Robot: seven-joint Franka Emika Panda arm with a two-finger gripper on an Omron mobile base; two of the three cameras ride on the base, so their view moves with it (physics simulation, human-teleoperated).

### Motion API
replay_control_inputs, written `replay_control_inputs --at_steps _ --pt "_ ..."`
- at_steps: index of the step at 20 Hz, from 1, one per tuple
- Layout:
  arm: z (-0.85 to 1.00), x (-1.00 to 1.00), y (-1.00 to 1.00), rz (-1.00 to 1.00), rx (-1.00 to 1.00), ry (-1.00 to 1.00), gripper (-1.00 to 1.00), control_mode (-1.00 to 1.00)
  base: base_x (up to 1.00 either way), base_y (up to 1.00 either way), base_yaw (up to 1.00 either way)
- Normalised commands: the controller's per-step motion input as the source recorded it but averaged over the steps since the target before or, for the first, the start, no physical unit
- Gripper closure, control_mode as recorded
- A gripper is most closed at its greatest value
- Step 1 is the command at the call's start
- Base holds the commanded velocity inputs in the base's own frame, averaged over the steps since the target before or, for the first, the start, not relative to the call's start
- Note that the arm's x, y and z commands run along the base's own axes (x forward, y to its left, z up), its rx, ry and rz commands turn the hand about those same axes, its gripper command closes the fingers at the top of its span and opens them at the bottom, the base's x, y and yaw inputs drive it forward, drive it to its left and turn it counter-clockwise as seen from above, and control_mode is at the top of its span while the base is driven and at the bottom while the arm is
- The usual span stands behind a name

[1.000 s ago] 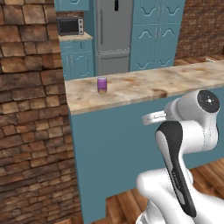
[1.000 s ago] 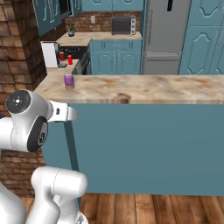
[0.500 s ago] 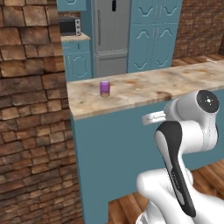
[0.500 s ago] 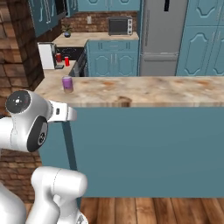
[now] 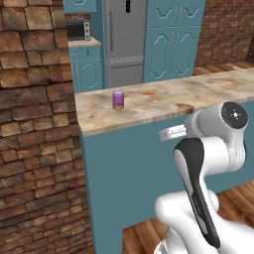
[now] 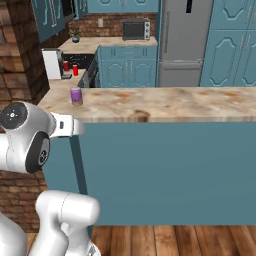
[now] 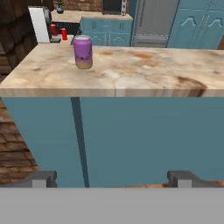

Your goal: Four empty soda cans are scattered around the kitchen. Gather all the cans and cluster them next to the stove for recycling.

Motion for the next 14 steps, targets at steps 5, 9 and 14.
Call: replay_control_inputs --at_steps 5,9,14 --pt "0.40 -0.21 0.08 0.01 -0.03 0.00 -1.00 -1.00 0.00 0.00 0.00" --pt "0.35 -0.04 0.03 0.11 0.00 0.00 -1.00 -1.00 0.00 0.00 0.00" --pt "0.29 0.00 0.14 0.14 0.00 0.01 -1.00 -1.00 0.00 0.00 0.00"
